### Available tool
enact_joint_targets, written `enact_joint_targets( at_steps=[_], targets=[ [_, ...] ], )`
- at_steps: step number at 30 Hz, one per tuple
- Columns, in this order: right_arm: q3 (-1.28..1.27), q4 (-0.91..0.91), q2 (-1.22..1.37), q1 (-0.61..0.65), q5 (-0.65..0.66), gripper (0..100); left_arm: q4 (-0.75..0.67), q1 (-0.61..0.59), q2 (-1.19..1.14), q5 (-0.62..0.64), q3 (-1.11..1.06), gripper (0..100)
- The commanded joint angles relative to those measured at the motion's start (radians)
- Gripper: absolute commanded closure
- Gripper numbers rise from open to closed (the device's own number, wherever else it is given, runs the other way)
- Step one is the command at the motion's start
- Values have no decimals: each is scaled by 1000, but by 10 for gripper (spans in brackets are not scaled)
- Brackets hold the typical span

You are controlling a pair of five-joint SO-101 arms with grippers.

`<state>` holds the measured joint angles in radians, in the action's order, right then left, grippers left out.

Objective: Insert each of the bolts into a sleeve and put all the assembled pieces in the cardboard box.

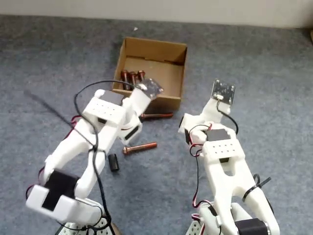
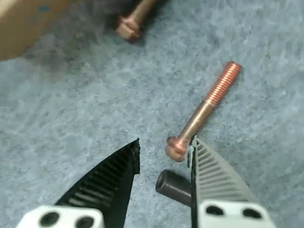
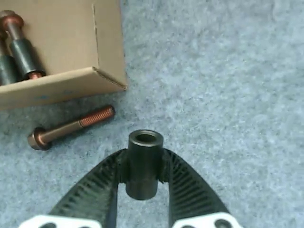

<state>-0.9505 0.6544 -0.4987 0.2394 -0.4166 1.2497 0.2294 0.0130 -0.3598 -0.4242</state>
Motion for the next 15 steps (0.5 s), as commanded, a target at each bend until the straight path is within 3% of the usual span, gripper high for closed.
enact_joint_targets(
  at_steps=[1,11,15],
  targets=[
    [7,-21,-28,-13,6,993,-2,62,-58,-66,45,807],
    [7,-21,-28,-13,6,993,-3,105,-193,-74,47,809],
    [7,-21,-28,-13,6,993,-3,97,-283,-74,101,885]
  ],
)
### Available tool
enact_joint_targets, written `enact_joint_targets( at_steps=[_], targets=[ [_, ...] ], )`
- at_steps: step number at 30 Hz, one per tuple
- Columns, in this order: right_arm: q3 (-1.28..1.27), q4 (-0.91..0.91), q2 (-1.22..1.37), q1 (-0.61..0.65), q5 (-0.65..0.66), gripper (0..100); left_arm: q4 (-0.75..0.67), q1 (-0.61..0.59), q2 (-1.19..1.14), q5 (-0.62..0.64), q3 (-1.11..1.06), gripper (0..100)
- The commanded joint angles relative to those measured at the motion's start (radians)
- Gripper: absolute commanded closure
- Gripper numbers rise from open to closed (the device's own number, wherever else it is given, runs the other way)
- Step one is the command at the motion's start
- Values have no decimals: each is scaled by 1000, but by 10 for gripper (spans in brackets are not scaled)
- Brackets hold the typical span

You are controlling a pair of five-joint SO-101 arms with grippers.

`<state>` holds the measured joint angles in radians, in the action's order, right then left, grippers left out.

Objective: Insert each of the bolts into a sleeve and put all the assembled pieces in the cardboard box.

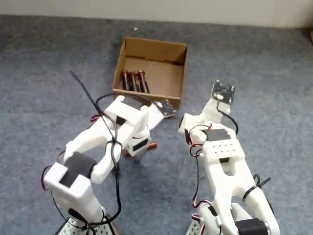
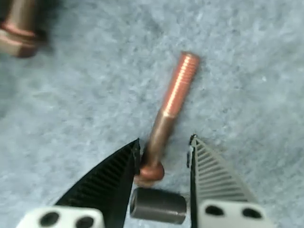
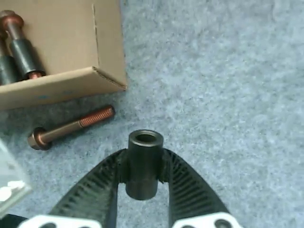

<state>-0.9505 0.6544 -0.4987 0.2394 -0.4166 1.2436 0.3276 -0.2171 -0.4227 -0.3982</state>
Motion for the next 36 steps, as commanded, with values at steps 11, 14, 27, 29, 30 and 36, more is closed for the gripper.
enact_joint_targets(
  at_steps=[11,14,27,29,30,36],
  targets=[
    [7,-21,-28,-13,6,993,14,-44,-59,-52,234,994],
    [7,-21,-28,-13,6,993,87,-65,15,-242,232,994],
    [7,-22,-28,-13,8,993,241,-239,203,-885,225,994],
    [7,-22,-28,-13,8,993,238,-262,203,-939,226,993],
    [7,-22,-28,-13,8,993,235,-269,202,-964,225,993],
    [7,-22,-28,-13,9,993,238,-275,194,-1053,213,993]
  ],
)
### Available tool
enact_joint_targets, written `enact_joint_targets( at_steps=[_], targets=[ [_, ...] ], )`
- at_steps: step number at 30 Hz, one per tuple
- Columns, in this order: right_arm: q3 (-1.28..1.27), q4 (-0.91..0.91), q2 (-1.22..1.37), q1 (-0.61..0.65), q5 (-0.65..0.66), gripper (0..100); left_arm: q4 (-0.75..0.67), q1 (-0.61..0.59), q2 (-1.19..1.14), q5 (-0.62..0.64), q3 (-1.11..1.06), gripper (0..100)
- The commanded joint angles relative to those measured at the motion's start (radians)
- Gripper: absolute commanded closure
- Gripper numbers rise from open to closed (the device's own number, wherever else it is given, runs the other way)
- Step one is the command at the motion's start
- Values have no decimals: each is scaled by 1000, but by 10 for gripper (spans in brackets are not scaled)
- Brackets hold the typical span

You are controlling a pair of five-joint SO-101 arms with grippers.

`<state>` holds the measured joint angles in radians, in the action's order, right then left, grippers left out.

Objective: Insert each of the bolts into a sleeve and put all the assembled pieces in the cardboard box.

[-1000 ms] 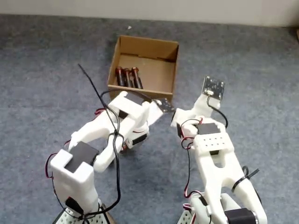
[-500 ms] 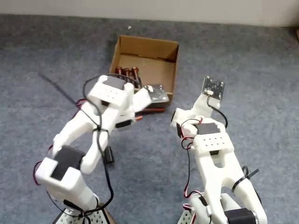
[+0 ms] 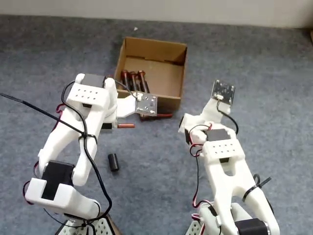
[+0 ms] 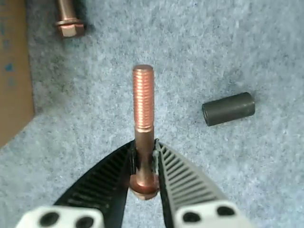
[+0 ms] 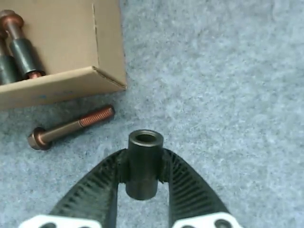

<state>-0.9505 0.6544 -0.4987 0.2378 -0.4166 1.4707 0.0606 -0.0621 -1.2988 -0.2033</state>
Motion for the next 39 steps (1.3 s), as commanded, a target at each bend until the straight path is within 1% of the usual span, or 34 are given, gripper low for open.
enact_joint_targets(
  at_steps=[1,8,12,15,16,18,20,22,25,28,29,34,39],
  targets=[
    [7,-22,-28,-12,11,993,9,-8,42,-201,5,993],
    [7,-22,-28,-12,14,993,6,-8,48,-361,-50,993],
    [8,-22,-28,-12,14,993,8,-8,44,-437,-50,993],
    [4,-62,-27,-12,14,993,5,-8,42,-471,-48,992],
    [4,-67,-27,-12,14,993,5,-8,42,-470,-47,981],
    [4,-67,-27,-12,14,993,5,-10,48,-462,-44,918],
    [4,-67,-27,-12,14,993,5,-30,50,-390,-41,851],
    [4,-67,-27,-12,14,993,2,-36,50,-299,-38,813],
    [4,-67,-27,-12,14,993,-25,-47,50,-250,-28,811],
    [4,-67,-27,-12,14,993,-17,-61,54,-245,-15,811],
    [4,-67,-27,-12,14,993,-15,-62,62,-218,-2,812],
    [4,-67,-27,-12,14,993,15,-58,173,71,10,818],
    [4,-67,-27,-12,14,993,147,-54,297,359,4,929]
  ],
)
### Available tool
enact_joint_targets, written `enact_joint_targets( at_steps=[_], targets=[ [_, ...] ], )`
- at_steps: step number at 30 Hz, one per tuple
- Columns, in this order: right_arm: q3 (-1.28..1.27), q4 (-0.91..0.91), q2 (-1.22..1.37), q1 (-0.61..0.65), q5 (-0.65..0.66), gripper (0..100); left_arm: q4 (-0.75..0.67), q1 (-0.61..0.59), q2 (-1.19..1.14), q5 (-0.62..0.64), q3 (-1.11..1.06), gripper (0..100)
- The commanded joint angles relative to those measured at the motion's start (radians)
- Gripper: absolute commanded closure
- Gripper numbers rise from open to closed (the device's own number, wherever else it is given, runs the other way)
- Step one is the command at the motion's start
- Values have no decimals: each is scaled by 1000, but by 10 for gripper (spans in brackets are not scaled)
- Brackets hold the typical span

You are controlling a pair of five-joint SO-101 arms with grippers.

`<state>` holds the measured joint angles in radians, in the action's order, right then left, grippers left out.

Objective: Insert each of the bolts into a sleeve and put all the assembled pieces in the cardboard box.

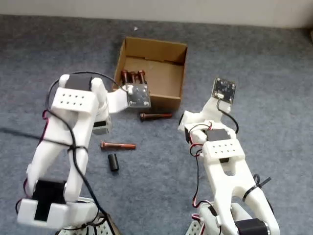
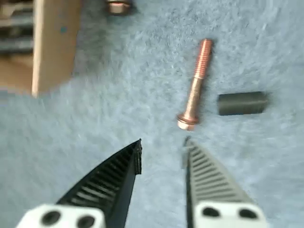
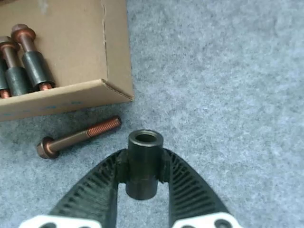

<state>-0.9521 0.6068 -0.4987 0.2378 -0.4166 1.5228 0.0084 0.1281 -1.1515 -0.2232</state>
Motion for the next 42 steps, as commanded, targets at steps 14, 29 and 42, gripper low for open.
enact_joint_targets(
  at_steps=[14,29,42],
  targets=[
    [-19,-22,-36,-12,14,993,-127,-53,125,589,-447,994],
    [-21,-24,-35,-12,14,993,-508,-51,61,651,-611,994],
    [-22,-24,-31,-12,14,993,-525,-48,-191,733,-269,994]
  ],
)
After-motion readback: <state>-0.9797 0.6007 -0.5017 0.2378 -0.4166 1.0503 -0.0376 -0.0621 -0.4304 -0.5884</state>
